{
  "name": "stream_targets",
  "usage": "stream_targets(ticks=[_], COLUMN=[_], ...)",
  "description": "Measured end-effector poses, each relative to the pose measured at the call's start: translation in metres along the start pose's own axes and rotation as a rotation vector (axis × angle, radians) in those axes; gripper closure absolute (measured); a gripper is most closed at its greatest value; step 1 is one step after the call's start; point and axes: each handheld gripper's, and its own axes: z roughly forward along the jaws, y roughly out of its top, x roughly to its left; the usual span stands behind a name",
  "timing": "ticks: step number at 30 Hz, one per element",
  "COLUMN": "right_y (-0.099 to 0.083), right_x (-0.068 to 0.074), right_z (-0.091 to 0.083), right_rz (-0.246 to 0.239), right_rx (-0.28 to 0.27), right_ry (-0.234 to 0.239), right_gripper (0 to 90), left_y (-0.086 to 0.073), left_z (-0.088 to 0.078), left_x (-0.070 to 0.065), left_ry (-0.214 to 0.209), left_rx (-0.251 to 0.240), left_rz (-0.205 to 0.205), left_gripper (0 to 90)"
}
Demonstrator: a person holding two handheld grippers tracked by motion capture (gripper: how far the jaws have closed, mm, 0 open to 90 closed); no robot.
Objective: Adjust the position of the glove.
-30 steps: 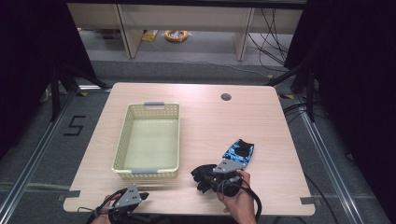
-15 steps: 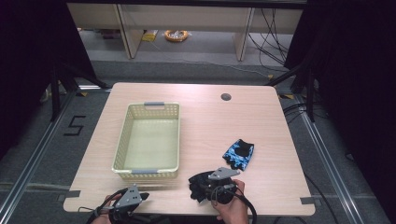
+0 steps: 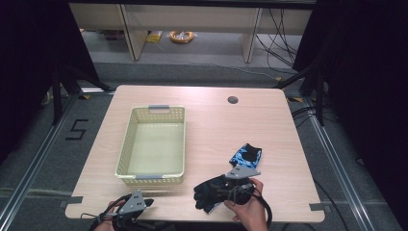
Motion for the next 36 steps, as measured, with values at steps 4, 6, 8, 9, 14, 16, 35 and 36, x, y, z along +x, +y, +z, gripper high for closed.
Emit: stream_targets(ticks=[4,6,8,9,14,16,35,36], right_y=[0.004,0.005,0.004,0.004,0.003,0.003,0.009,0.008], right_x=[-0.025,-0.038,-0.05,-0.057,-0.084,-0.092,-0.123,-0.124], right_z=[-0.017,-0.025,-0.031,-0.032,-0.034,-0.033,0.007,0.009], right_rz=[0.014,-0.006,-0.01,-0.005,0.025,0.025,0.01,-0.013], right_rx=[-0.071,-0.062,-0.069,-0.063,-0.063,-0.058,0.099,0.099], right_ry=[-0.043,-0.069,-0.087,-0.09,-0.131,-0.149,-0.175,-0.177], right_gripper=[48.3,48.5,50.4,50.6,52.3,53.0,55.1,55.1], left_y=[0.0,0.0,0.0,0.0,0.0,0.0,-0.001,-0.001], left_z=[0.0,-0.001,0.0,0.0,0.001,0.002,0.002,0.002], left_x=[-0.001,0.0,0.0,0.0,-0.001,-0.001,0.0,0.0], left_ry=[0.002,0.001,-0.003,-0.003,-0.001,-0.001,0.005,0.005], left_rx=[-0.002,0.021,0.007,0.019,0.02,0.016,0.023,0.023], left_rz=[-0.017,0.017,0.005,0.016,-0.007,-0.013,-0.014,-0.014], left_gripper=[18.4,18.4,18.3,18.4,18.4,18.5,18.5,18.5])
